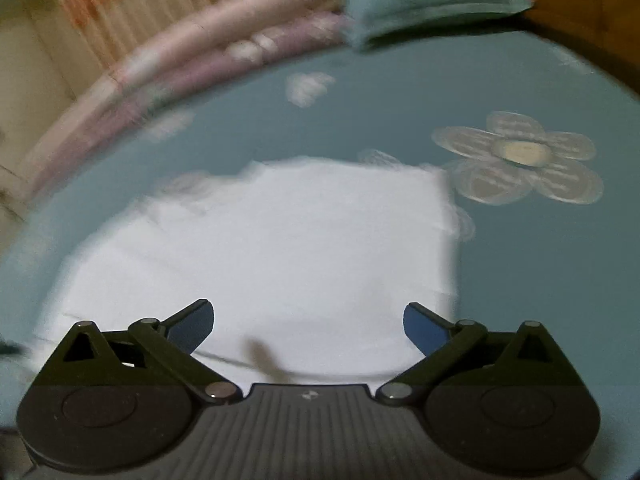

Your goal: Fold clothes

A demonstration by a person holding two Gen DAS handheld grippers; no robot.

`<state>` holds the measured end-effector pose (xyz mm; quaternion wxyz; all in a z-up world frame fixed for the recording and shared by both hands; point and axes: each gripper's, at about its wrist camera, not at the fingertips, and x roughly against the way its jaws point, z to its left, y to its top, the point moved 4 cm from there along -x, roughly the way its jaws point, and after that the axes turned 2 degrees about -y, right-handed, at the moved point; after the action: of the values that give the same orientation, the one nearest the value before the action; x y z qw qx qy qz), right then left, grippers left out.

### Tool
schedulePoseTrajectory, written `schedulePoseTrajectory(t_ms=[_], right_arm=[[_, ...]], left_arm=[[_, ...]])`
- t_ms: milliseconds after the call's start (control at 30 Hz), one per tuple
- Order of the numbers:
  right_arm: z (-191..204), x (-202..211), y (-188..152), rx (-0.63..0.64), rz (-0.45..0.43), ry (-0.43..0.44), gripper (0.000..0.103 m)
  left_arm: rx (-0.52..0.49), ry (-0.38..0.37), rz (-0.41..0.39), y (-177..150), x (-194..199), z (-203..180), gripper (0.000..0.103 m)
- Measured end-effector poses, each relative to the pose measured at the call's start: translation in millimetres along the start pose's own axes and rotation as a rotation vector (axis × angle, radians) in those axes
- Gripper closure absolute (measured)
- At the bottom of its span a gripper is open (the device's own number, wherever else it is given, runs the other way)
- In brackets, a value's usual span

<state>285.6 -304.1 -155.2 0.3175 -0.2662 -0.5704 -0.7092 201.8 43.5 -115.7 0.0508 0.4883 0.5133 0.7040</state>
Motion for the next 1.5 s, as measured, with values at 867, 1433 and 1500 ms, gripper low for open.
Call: schedulePoseTrajectory(t_ms=[867,1433,1500], right_arm=[[106,-3,14,0.262,-0.072,-0.052,0.001],[192,-45,-6,0.465,0.020,0.010,0.000],[199,-33,0,0.459,-0.025,0.063,0.000]], left_arm=[[-0.003,-0.009,0.019,-1,-10,-6,0.001],[0.018,0.010,0.040,-5,-14,0,0.001],[0.009,0.007,0.042,-5,-15,-1,0.001]])
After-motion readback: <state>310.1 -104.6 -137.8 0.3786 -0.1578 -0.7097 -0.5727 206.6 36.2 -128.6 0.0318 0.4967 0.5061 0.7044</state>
